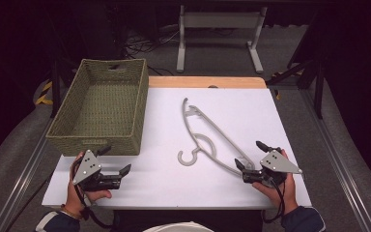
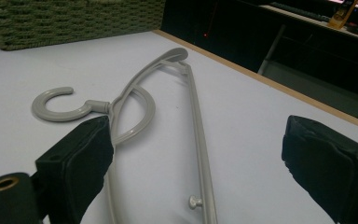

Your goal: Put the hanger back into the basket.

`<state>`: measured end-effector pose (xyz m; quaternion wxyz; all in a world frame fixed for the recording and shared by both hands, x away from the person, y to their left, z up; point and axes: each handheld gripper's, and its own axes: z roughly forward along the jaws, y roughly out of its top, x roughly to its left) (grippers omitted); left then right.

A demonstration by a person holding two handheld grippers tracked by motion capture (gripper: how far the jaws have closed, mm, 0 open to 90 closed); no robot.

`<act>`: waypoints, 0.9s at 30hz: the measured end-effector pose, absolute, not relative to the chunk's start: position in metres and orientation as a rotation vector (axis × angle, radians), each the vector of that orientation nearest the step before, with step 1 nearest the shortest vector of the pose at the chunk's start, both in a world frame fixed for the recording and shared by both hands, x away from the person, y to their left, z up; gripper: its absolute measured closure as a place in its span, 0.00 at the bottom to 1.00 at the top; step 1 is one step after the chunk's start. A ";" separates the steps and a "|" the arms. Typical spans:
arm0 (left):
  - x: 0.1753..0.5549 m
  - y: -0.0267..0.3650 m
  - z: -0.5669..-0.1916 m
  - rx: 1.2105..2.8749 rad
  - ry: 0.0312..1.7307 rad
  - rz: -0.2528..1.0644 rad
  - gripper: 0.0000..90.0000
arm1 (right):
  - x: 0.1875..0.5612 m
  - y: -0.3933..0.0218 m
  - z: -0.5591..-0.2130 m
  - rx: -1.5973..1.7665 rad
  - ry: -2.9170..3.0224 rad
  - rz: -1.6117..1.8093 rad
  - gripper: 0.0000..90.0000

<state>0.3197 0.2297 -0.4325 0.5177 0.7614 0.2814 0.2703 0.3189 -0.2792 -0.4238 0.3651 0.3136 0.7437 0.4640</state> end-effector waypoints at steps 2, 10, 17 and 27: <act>0.319 0.230 -0.433 1.828 0.665 0.633 0.08 | 0.319 -0.279 -0.424 0.804 1.927 1.193 0.10; 0.320 0.228 -0.436 1.883 0.638 0.582 0.06 | 0.321 -0.271 -0.425 0.803 1.988 1.172 0.12; 0.320 0.228 -0.437 1.879 0.644 0.556 0.06 | 0.327 -0.258 -0.418 0.784 2.143 1.144 0.26; 0.321 0.229 -0.438 1.876 0.654 0.558 0.05 | 0.355 -0.223 -0.422 0.772 2.472 0.907 0.40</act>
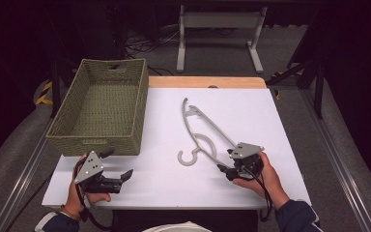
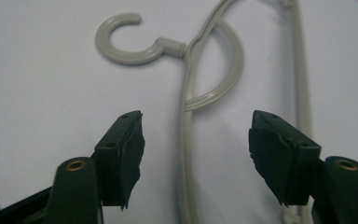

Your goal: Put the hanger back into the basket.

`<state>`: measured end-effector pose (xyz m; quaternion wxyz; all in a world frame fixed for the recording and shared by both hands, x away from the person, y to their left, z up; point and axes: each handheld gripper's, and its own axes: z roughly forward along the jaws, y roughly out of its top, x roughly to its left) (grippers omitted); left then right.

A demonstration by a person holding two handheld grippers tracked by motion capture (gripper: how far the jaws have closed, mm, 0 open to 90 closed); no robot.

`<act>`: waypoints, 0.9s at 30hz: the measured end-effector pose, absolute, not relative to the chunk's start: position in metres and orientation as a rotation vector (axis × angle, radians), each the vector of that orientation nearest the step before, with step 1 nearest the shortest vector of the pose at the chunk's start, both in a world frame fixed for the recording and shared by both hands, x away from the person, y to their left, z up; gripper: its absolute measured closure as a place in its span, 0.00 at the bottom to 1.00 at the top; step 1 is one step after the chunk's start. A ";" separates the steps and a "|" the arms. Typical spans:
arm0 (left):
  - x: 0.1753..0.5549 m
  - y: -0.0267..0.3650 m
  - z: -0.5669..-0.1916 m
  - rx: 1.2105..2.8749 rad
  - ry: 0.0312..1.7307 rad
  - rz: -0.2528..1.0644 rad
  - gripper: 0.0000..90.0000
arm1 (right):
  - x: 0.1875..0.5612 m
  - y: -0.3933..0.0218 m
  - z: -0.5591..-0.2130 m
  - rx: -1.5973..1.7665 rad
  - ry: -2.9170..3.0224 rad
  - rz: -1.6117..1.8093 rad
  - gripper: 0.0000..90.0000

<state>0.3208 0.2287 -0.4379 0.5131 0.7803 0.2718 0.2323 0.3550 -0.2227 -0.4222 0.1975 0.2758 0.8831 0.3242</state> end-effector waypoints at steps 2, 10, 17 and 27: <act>0.321 0.228 -0.438 1.887 0.647 0.560 0.05 | 0.361 -0.217 -0.425 0.791 2.509 0.862 0.42; 0.321 0.228 -0.439 1.898 0.646 0.547 0.05 | 0.376 -0.212 -0.428 0.887 2.600 0.816 0.39; 0.322 0.228 -0.439 1.903 0.650 0.547 0.05 | 0.392 -0.211 -0.432 0.986 2.627 0.828 0.47; 0.323 0.226 -0.439 1.907 0.656 0.540 0.05 | 0.402 -0.209 -0.436 0.994 2.667 0.792 0.74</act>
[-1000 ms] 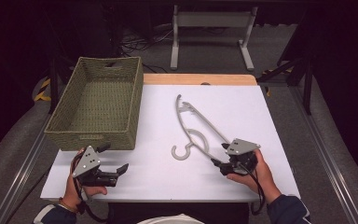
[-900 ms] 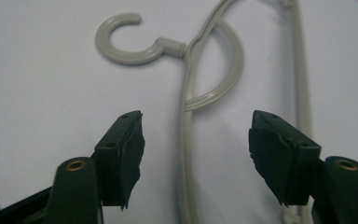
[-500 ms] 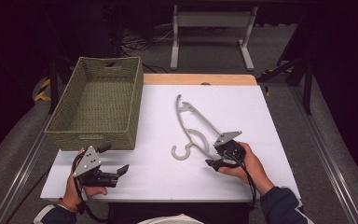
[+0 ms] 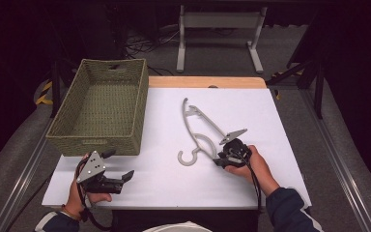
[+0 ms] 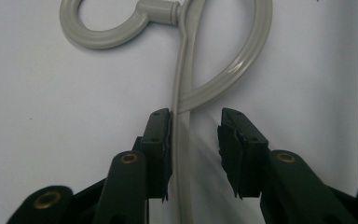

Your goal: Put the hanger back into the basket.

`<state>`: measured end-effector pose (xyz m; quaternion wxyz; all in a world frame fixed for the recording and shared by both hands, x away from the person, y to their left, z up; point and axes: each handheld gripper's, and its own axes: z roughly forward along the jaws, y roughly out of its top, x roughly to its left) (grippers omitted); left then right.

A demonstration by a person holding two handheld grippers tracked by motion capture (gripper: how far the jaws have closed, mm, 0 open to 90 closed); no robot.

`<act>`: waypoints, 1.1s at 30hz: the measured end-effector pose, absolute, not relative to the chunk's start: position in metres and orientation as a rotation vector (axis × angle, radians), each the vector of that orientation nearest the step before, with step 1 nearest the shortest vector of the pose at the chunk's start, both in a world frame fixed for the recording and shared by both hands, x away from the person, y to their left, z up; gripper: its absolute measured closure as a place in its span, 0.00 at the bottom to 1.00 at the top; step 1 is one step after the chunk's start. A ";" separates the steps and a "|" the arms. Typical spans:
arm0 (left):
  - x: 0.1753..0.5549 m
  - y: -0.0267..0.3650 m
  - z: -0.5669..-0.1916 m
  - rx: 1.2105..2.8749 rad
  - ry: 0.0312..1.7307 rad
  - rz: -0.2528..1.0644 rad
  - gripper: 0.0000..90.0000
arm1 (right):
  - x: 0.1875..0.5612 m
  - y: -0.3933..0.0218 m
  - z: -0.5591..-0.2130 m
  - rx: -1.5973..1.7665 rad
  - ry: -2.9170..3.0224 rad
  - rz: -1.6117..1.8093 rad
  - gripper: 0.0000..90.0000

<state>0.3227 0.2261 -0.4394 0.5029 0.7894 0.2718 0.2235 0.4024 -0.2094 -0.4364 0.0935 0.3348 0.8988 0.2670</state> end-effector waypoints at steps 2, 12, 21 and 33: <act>0.323 0.225 -0.440 1.910 0.656 0.540 0.05 | 0.407 -0.203 -0.433 0.928 2.720 0.695 0.77; 0.325 0.223 -0.442 1.922 0.661 0.517 0.06 | 0.413 -0.180 -0.426 0.770 2.830 0.457 0.88; 0.324 0.220 -0.441 1.936 0.640 0.518 0.06 | 0.416 -0.190 -0.428 0.787 2.834 0.586 0.92; 0.324 0.216 -0.441 1.936 0.627 0.512 0.07 | 0.425 -0.217 -0.422 1.016 2.674 1.117 0.92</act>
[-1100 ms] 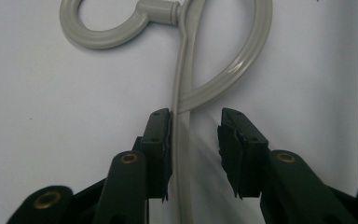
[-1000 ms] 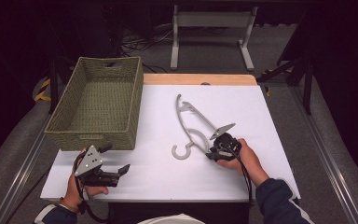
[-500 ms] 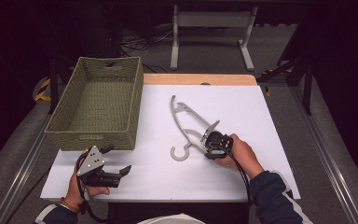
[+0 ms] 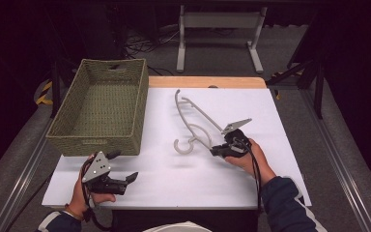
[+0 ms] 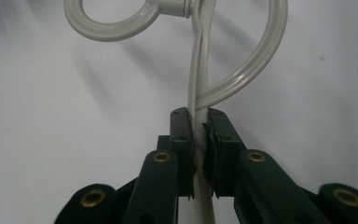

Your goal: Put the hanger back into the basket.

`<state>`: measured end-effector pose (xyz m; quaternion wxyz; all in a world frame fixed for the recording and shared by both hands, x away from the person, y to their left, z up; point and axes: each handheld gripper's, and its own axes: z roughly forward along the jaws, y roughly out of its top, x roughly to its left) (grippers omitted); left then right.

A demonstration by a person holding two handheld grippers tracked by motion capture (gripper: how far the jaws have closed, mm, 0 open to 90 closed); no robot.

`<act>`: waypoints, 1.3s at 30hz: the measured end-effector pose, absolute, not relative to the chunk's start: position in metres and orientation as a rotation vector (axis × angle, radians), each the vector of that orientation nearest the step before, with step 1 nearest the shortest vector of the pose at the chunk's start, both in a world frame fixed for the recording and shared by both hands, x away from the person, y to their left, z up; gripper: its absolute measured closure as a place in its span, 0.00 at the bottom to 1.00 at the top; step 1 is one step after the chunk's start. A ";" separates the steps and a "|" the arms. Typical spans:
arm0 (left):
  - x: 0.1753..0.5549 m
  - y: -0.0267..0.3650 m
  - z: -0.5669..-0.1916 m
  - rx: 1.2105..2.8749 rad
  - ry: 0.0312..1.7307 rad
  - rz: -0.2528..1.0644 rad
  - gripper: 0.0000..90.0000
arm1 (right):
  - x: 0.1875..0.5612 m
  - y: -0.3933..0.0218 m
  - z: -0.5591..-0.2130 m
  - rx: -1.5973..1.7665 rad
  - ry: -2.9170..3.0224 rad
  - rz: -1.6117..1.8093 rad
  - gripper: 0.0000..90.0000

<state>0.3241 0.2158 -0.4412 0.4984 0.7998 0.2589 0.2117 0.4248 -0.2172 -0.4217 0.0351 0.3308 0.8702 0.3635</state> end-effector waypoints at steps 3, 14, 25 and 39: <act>0.326 0.210 -0.441 1.939 0.616 0.488 0.07 | 0.424 -0.225 -0.417 1.031 2.622 1.250 0.92; 0.343 0.175 -0.429 1.914 0.513 0.432 0.12 | 0.415 -0.233 -0.399 0.957 2.406 1.600 0.92; 0.367 0.134 -0.408 1.813 0.477 0.374 0.25 | 0.401 -0.233 -0.388 0.849 2.273 1.840 0.92; 0.393 0.082 -0.390 1.656 0.441 0.227 0.44 | 0.391 -0.218 -0.392 0.752 2.214 2.016 0.92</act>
